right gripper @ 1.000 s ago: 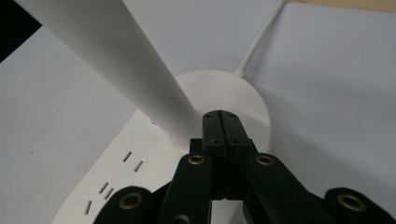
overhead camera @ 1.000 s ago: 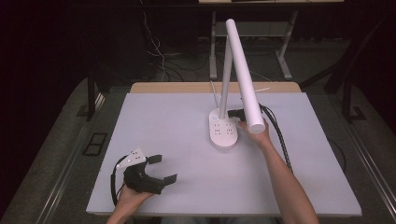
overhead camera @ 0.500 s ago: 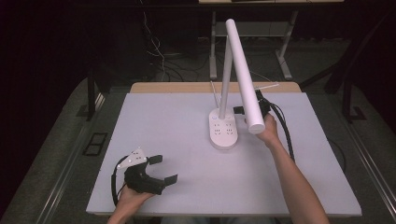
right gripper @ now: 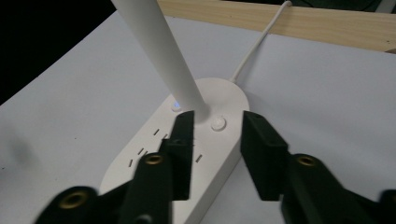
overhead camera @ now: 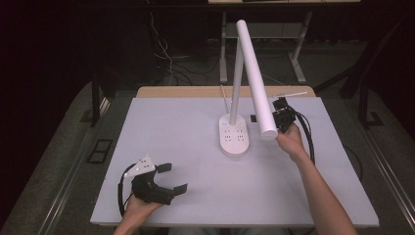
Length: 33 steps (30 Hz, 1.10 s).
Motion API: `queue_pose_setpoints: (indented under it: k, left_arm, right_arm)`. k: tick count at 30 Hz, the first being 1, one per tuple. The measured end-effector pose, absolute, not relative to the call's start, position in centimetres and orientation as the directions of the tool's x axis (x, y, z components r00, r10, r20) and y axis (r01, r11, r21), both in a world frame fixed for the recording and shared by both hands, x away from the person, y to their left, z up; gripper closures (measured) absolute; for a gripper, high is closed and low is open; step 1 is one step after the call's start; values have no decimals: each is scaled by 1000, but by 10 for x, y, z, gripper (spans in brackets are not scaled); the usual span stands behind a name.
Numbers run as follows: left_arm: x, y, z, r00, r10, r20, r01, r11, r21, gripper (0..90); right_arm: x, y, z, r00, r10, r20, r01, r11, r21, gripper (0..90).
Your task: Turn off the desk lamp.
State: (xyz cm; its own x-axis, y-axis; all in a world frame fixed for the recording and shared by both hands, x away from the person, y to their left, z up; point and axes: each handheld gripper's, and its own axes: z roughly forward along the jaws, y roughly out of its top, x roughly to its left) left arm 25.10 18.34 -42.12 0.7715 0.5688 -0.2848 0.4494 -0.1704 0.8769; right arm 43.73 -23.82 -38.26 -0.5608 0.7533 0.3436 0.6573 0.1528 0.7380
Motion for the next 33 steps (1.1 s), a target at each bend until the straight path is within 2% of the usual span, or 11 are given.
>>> queue_pose_setpoints:
  k: [1, 5, 6, 7, 10, 12, 13, 18, 33]
  left_arm:
    - [251, 183, -421, 771, 569, -285, 449, -169, 877, 0]
    - [251, 183, -421, 772, 568, -285, 449, -170, 877, 0]
    - [251, 183, -421, 772, 568, -285, 449, -170, 877, 0]
    - [251, 182, -421, 773, 567, -284, 448, -171, 878, 0]
    - [250, 182, -421, 774, 566, -284, 447, -171, 878, 0]
    - [250, 181, -421, 775, 565, -282, 446, -174, 878, 0]
    - [250, 181, -421, 776, 565, -283, 446, -174, 878, 0]
    - [250, 181, -421, 774, 566, -284, 447, -170, 878, 0]
    - [251, 181, -421, 771, 568, -289, 450, -164, 878, 0]
  right_arm:
    - [432, -241, -380, -561, 752, 347, 657, 150, 739, 542]
    - [419, -243, -374, -572, 751, 330, 644, 163, 747, 387]
    - [419, -243, -374, -572, 751, 330, 644, 163, 747, 387]
    - [412, -244, -372, -578, 753, 316, 636, 173, 752, 294]
    - [402, -246, -370, -597, 740, 308, 629, 194, 753, 102]
    - [398, -247, -369, -609, 739, 289, 619, 215, 755, 100]
    - [389, -247, -368, -619, 743, 256, 598, 234, 766, 9]
    - [370, -251, -366, -640, 730, 239, 581, 256, 772, 5]
    - [319, -274, -377, -627, 723, 288, 584, 192, 789, 6]
